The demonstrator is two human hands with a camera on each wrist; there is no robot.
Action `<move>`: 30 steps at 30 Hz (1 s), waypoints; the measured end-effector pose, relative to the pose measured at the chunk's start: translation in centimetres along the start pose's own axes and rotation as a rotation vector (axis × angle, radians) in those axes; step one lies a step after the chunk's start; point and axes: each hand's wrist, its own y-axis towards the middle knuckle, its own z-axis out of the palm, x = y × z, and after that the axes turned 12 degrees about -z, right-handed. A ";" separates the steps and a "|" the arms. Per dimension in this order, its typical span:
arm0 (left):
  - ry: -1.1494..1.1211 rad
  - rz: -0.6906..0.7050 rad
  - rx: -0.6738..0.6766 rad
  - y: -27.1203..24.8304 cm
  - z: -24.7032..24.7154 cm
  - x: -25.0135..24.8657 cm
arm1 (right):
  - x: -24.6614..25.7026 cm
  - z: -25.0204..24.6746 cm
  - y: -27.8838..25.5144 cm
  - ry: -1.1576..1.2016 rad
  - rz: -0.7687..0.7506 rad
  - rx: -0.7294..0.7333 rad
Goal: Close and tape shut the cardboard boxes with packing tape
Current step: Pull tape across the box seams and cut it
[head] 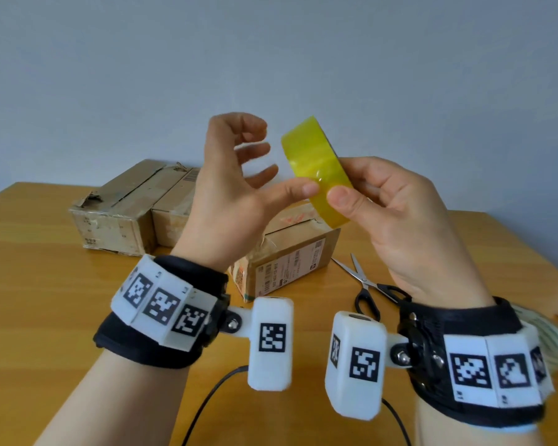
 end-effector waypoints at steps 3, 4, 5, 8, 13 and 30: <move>-0.183 -0.228 0.156 0.2 -0.7 -0.2 | 0.4 0.0 0.0 0.010 -0.013 0.043; -0.232 -0.255 0.205 0.2 -0.7 -0.2 | 0.4 0.0 -0.1 0.005 -0.017 0.058; -0.263 -0.265 0.232 0.2 -0.7 -0.2 | 0.4 -0.1 -0.1 -0.001 -0.018 0.075; -0.299 -0.260 0.233 0.1 -0.3 -0.3 | 0.4 -0.2 -0.1 -0.010 -0.006 0.110; -0.253 -0.199 0.236 -0.2 0.0 -0.4 | 0.7 0.4 0.0 -0.027 0.031 0.101; -0.021 -0.167 0.240 -0.4 1.0 0.0 | 2.0 2.3 0.6 -0.103 0.173 -0.008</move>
